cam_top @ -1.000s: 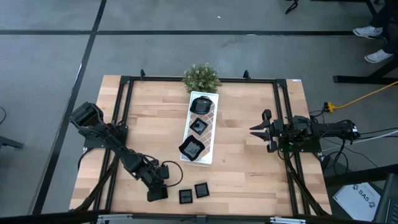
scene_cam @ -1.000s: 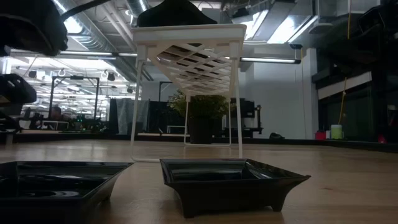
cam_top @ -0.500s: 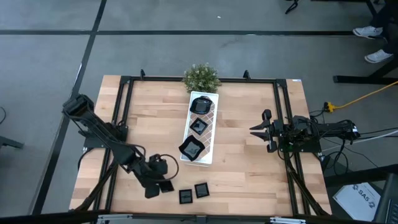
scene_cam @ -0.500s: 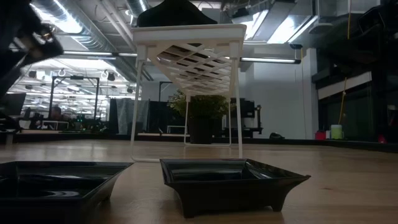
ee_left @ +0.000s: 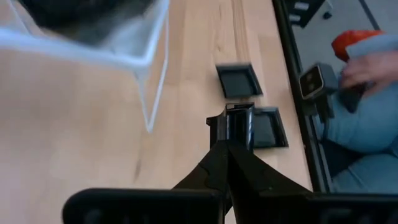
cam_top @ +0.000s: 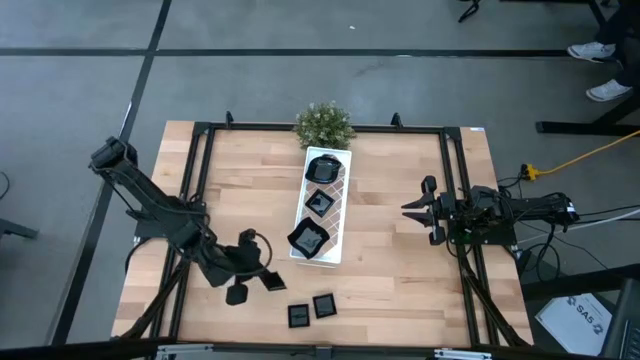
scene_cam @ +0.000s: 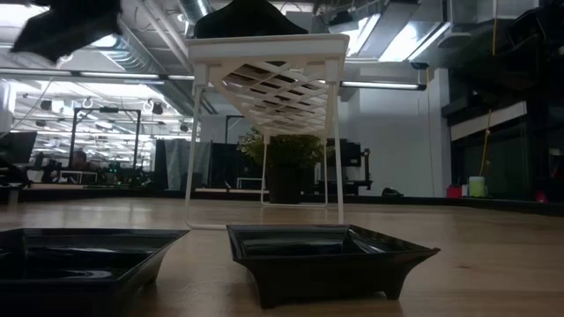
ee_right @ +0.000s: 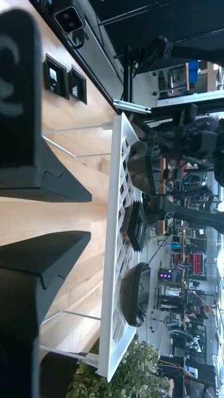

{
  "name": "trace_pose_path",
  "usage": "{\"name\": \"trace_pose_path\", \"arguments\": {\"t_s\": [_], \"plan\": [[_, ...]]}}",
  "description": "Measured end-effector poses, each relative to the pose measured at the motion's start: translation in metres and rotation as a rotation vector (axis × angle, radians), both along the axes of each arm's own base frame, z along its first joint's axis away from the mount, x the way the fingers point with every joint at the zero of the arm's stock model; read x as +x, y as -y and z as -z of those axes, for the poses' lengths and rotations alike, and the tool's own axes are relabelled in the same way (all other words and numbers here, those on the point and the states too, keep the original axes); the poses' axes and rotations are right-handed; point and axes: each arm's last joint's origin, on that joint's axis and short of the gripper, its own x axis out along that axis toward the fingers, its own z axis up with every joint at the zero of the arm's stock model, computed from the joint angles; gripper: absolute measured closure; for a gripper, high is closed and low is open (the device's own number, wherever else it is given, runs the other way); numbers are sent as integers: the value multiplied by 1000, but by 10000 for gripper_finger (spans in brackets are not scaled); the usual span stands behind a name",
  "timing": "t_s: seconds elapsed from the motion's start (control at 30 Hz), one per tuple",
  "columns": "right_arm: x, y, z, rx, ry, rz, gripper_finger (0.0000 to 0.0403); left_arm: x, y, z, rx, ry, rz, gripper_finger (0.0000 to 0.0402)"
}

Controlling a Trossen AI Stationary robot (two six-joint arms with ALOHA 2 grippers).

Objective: Pick & Place Mini shaped plates
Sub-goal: Stack the square plate on top of the square plate on the shelf

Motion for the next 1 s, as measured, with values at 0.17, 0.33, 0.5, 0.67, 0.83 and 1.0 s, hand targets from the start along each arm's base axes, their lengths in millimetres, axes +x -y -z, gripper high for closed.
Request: {"name": "trace_pose_path", "arguments": {"t_s": [0.17, 0.33, 0.5, 0.67, 0.83, 1.0], "plan": [[0, 0, 0, 0, 0, 0, 318, -5, -6, -12, 63, 79, 9, 400], [0, 0, 0, 0, -1, 0, 318, -9, -11, -25, 116, 163, 32, 400], [0, 0, 0, 0, 0, 0, 318, -13, -15, -38, 149, 251, 71, 400], [0, 0, 0, 0, 0, 0, 318, -15, -22, -50, 192, 329, 65, 400], [0, 0, 0, 0, 0, 0, 318, -11, -33, -55, 213, 356, 25, 400], [0, 0, 0, 0, 0, 0, 318, -5, -43, -55, 224, 347, 0, 400]]}}
